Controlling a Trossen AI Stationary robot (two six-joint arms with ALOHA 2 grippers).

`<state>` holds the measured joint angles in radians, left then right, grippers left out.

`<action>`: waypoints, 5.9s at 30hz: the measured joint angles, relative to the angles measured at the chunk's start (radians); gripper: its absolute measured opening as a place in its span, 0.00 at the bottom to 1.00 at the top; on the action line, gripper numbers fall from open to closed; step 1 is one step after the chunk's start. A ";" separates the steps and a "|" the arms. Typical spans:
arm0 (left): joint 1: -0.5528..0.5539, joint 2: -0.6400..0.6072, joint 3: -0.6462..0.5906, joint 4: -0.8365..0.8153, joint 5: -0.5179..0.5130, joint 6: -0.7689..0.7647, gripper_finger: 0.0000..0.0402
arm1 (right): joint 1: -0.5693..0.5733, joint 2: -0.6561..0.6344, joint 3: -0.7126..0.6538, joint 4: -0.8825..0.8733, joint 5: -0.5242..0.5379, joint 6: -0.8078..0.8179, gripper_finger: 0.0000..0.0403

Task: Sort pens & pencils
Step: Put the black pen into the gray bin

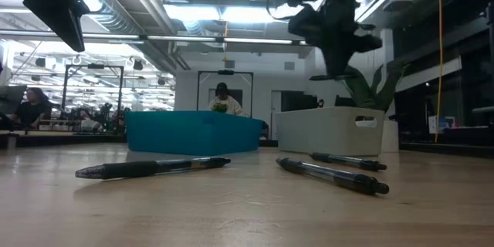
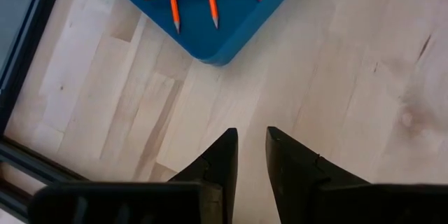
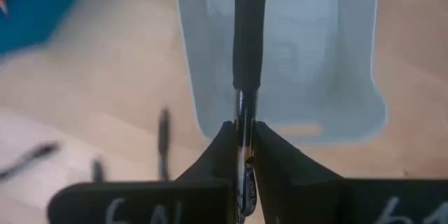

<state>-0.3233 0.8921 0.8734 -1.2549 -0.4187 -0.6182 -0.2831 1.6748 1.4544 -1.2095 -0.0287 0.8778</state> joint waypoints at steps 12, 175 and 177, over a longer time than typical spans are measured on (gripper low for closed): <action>0.055 0.000 0.000 0.000 -0.010 0.054 0.17 | -0.173 0.071 0.000 0.017 -0.052 -0.151 0.09; 0.211 0.000 0.000 0.036 -0.037 0.333 0.17 | 0.479 0.349 0.124 0.041 -0.110 0.554 0.07; 0.211 0.000 0.000 0.037 -0.037 0.333 0.17 | 0.485 0.347 0.166 -0.024 -0.107 0.554 0.07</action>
<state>-0.1118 0.8919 0.8734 -1.2182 -0.4553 -0.2848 0.2016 2.0217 1.6205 -1.2332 -0.1352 1.4315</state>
